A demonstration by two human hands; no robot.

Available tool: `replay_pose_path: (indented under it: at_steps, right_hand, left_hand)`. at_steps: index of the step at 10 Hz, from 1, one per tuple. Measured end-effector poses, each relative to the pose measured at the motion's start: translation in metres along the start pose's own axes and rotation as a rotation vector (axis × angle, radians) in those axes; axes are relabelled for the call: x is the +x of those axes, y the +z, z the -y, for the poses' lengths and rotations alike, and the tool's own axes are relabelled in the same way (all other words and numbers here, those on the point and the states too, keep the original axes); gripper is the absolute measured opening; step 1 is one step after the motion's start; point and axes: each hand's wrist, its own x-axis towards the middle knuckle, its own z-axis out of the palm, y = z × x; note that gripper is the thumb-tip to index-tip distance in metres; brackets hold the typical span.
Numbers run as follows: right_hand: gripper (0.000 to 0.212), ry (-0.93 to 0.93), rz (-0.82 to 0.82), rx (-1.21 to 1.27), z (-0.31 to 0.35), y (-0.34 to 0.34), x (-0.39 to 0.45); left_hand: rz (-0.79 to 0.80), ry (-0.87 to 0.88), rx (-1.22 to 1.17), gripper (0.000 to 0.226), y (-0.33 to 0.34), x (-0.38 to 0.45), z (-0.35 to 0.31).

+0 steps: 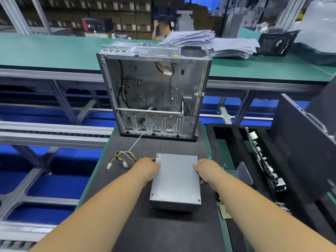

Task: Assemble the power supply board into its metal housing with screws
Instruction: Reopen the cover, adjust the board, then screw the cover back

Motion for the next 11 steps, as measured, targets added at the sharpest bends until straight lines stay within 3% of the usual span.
replay_pose_path:
  at_steps: [1, 2, 3, 4, 5, 7, 8, 10, 11]
  right_hand:
    - [0.015, -0.001, 0.017, 0.118, 0.004, -0.005, -0.003]
    - [0.024, -0.047, 0.007, 0.149, 0.013, -0.016, -0.007]
    - [0.024, -0.045, 0.001, 0.355, 0.023, -0.029, -0.014]
    - [0.014, -0.112, 0.026, 0.647, 0.031, -0.047, -0.023]
    - [0.017, -0.136, 0.073, 0.741, 0.036, -0.058, -0.023]
    - [0.015, -0.104, 0.031, 0.836, 0.041, -0.057, -0.011]
    - [0.008, -0.064, -0.026, 0.865, 0.041, -0.056, -0.005]
    - [0.022, -0.093, 0.034, 0.681, 0.041, -0.050, -0.006]
    - [0.035, -0.160, -0.087, 0.200, 0.049, -0.058, -0.015]
  left_hand:
    - [0.003, 0.000, 0.017, 0.039, -0.004, -0.004, -0.008]
    - [-0.007, 0.003, 0.053, 0.037, -0.010, -0.008, -0.017]
    - [-0.037, 0.017, -0.035, 0.030, -0.026, -0.010, -0.032]
    - [0.022, 0.091, -0.570, 0.012, -0.039, -0.014, -0.038]
    - [0.091, 0.097, -0.874, 0.010, -0.051, -0.024, -0.043]
    - [0.259, 0.188, -0.920, 0.019, -0.059, -0.034, -0.031]
    - [0.237, 0.172, -0.874, 0.030, -0.054, -0.036, -0.016]
    - [0.190, 0.196, -0.960, 0.020, -0.044, -0.041, 0.000]
    - [0.170, 0.210, -1.005, 0.019, -0.040, -0.041, 0.000]
